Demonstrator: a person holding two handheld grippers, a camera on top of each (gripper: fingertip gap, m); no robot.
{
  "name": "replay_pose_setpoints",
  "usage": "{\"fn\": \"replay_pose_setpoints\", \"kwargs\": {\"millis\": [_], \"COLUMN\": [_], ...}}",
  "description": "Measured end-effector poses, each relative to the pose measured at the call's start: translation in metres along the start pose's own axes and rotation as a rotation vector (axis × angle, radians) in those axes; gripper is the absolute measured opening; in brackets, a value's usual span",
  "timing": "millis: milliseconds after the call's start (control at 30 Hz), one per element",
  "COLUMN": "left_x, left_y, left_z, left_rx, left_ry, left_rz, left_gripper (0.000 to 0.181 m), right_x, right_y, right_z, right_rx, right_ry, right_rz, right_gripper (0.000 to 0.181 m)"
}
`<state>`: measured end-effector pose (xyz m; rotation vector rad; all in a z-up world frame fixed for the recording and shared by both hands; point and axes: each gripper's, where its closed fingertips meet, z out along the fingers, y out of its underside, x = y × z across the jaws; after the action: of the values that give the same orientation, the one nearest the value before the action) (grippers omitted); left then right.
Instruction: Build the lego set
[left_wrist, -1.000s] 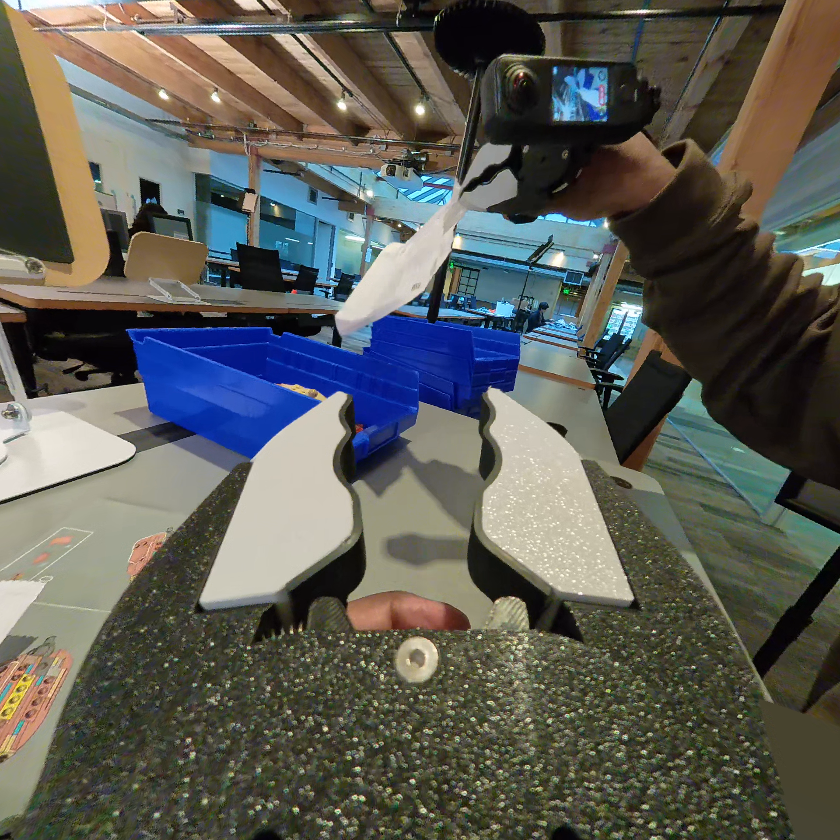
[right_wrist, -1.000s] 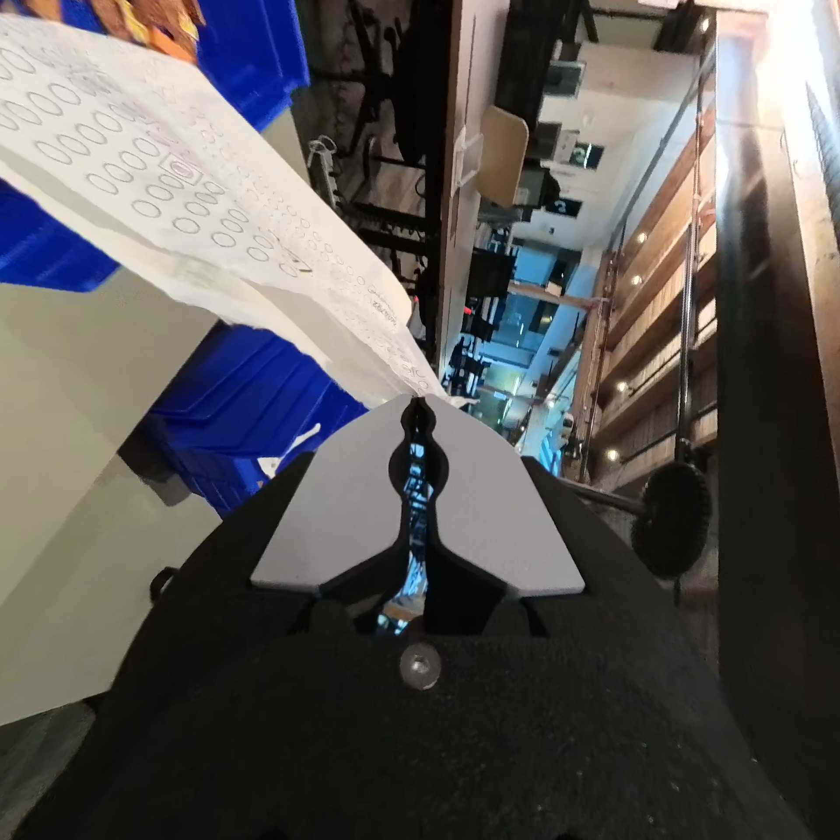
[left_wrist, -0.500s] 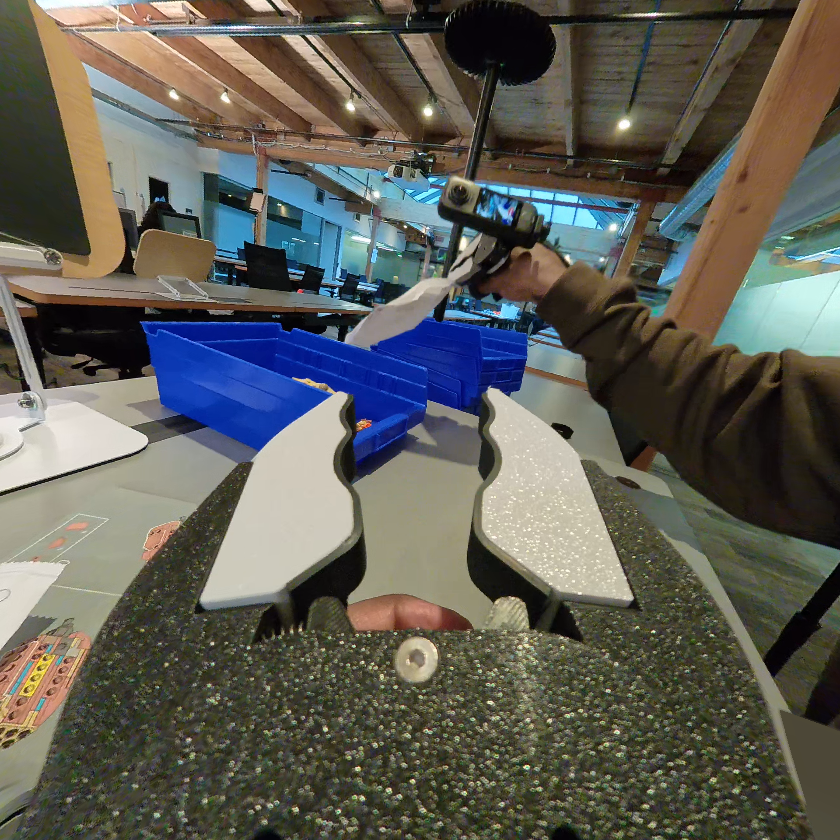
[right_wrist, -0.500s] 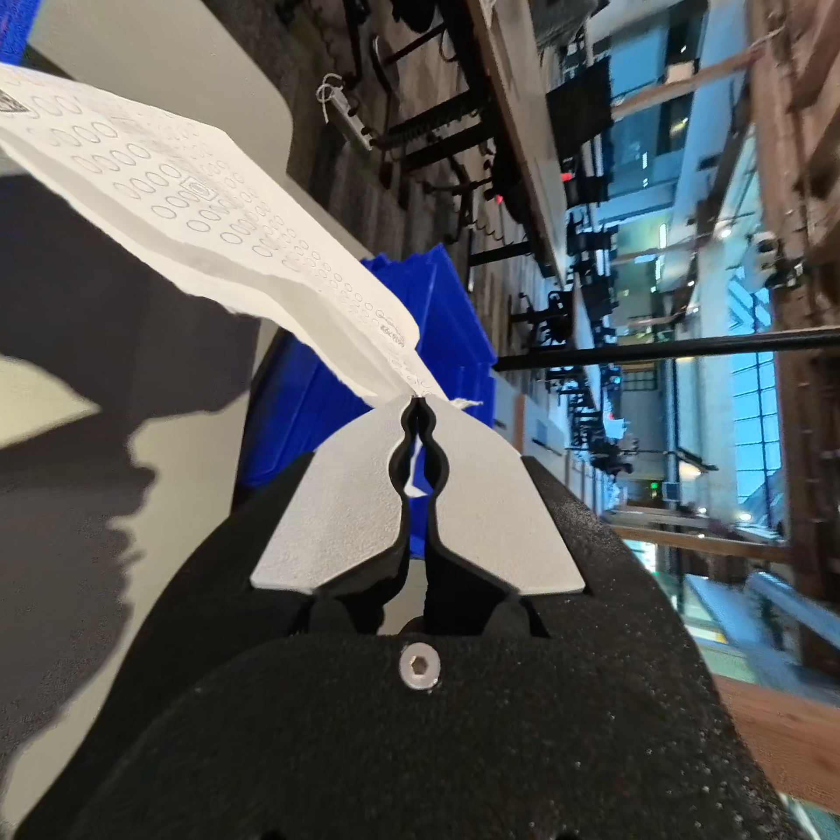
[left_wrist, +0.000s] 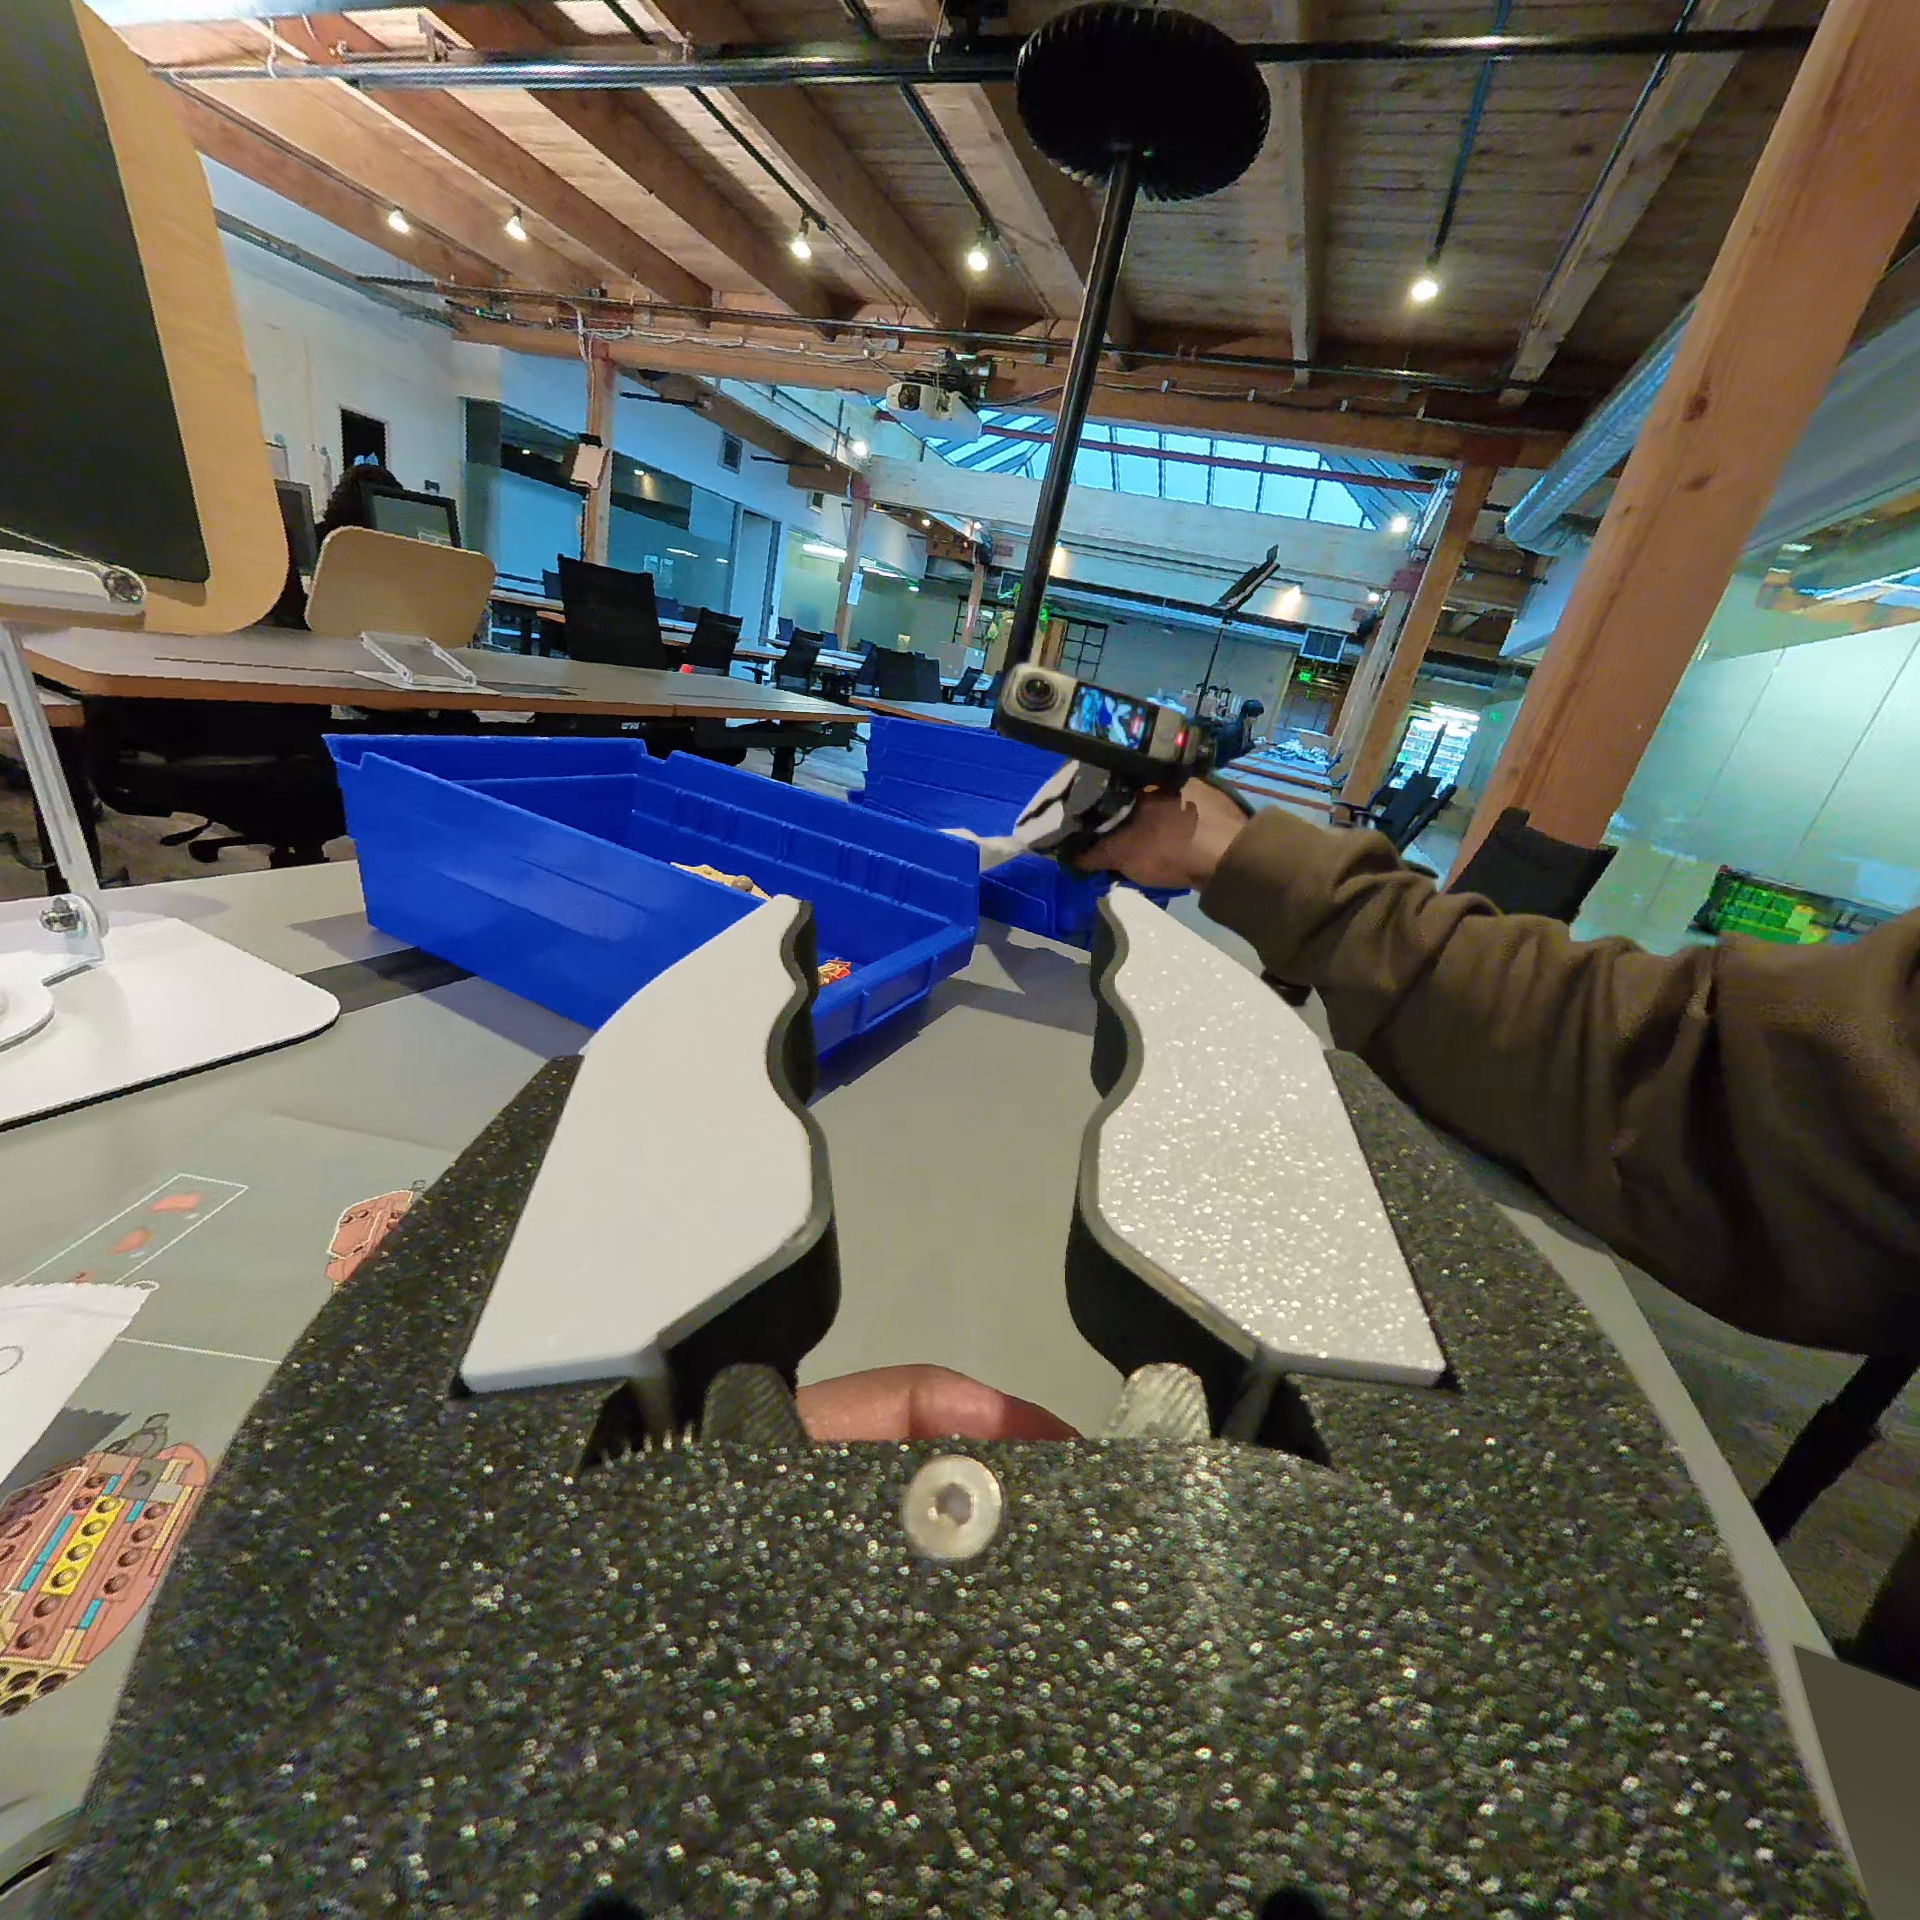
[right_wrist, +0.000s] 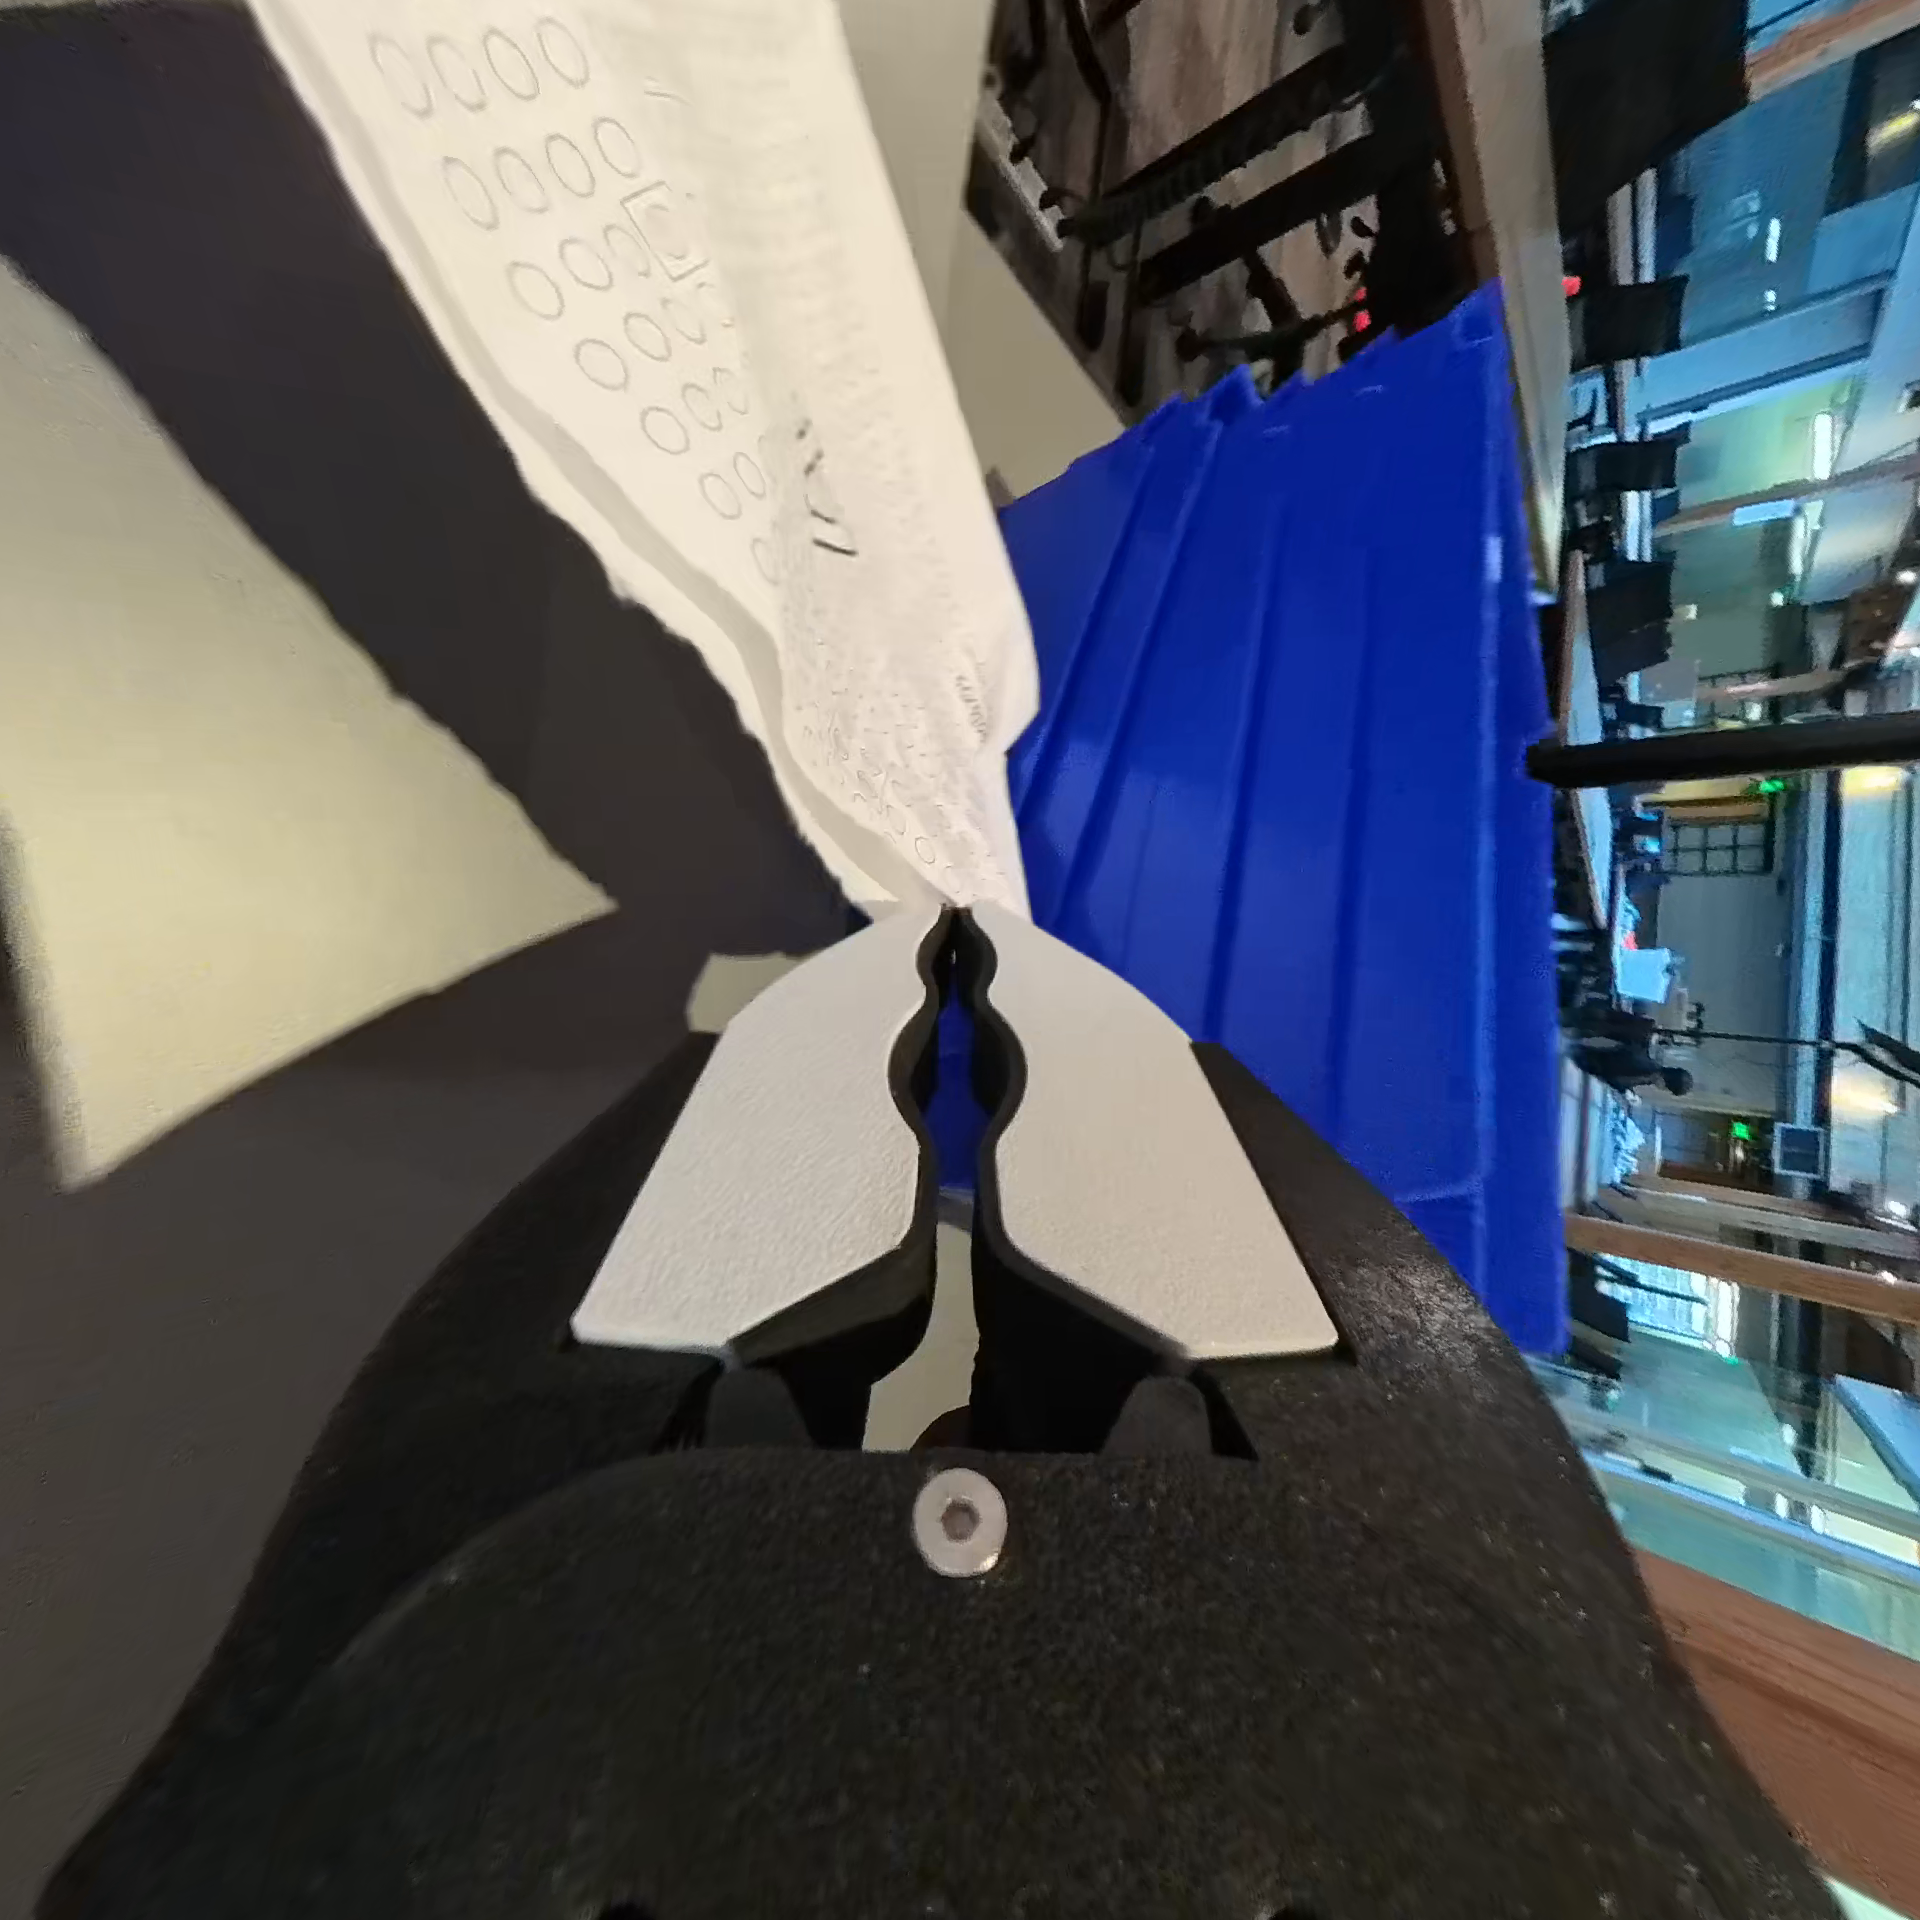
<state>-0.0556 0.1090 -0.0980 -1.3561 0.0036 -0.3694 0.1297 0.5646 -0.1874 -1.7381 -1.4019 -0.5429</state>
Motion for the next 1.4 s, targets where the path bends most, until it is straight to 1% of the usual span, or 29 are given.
{"fn": "replay_pose_setpoints", "kwargs": {"millis": [233, 367, 400, 467, 533, 600, 667, 733, 800, 933, 1000, 1067, 1167, 1300, 1400], "left_x": [0.000, 0.000, -0.001, -0.001, -0.002, -0.003, -0.004, -0.004, -0.005, -0.008, -0.009, -0.009, -0.010, -0.013, -0.013], "left_y": [0.004, 0.008, 0.008, 0.010, 0.012, 0.013, 0.014, 0.015, 0.015, 0.013, 0.012, 0.011, 0.011, 0.011, 0.010], "left_z": [0.001, 0.002, 0.001, 0.001, 0.001, 0.002, 0.002, 0.003, 0.002, 0.002, 0.002, 0.002, 0.001, -0.002, -0.002], "left_rx": [-0.010, -0.028, -0.034, -0.047, -0.060, -0.072, -0.081, -0.086, -0.086, -0.078, -0.069, -0.065, -0.073, -0.073, -0.067], "left_ry": [0.002, 0.000, -0.001, -0.003, -0.006, -0.008, -0.010, -0.011, -0.017, -0.024, -0.026, -0.024, -0.029, -0.037, -0.029], "left_rz": [0.001, 0.013, 0.018, 0.030, 0.042, 0.051, 0.059, 0.066, 0.073, 0.069, 0.063, 0.060, 0.071, 0.066, 0.051], "left_gripper": [0.050, 0.050, 0.050, 0.050, 0.051, 0.051, 0.051, 0.051, 0.051, 0.051, 0.051, 0.051, 0.051, 0.051, 0.051], "right_x": [-0.043, -0.061, -0.062, -0.062, -0.058, -0.053, -0.051, -0.053, -0.056, -0.069, -0.082, -0.099, -0.119, -0.143, -0.164], "right_y": [0.020, 0.023, 0.024, 0.025, 0.025, 0.024, 0.019, 0.007, -0.011, -0.060, -0.088, -0.113, -0.143, -0.170, -0.183], "right_z": [0.012, 0.010, 0.008, 0.001, -0.008, -0.018, -0.031, -0.050, -0.073, -0.125, -0.150, -0.167, -0.172, -0.160, -0.145], "right_rx": [-0.003, 0.036, 0.052, 0.076, 0.107, 0.142, 0.191, 0.266, 0.356, 0.536, 0.610, 0.657, 0.675, 0.658, 0.605], "right_ry": [-0.079, -0.099, -0.098, -0.100, -0.108, -0.128, -0.178, -0.260, -0.361, -0.550, -0.652, -0.750, -0.811, -0.852, -0.864], "right_rz": [-0.028, -0.081, -0.089, -0.079, -0.053, -0.021, 0.020, 0.063, 0.101, 0.103, 0.076, 0.039, -0.003, -0.001, -0.005], "right_gripper": [0.000, 0.001, 0.004, 0.017, 0.025, 0.029, 0.033, 0.033, 0.032, 0.033, 0.037, 0.043, 0.054, 0.067, 0.081]}}
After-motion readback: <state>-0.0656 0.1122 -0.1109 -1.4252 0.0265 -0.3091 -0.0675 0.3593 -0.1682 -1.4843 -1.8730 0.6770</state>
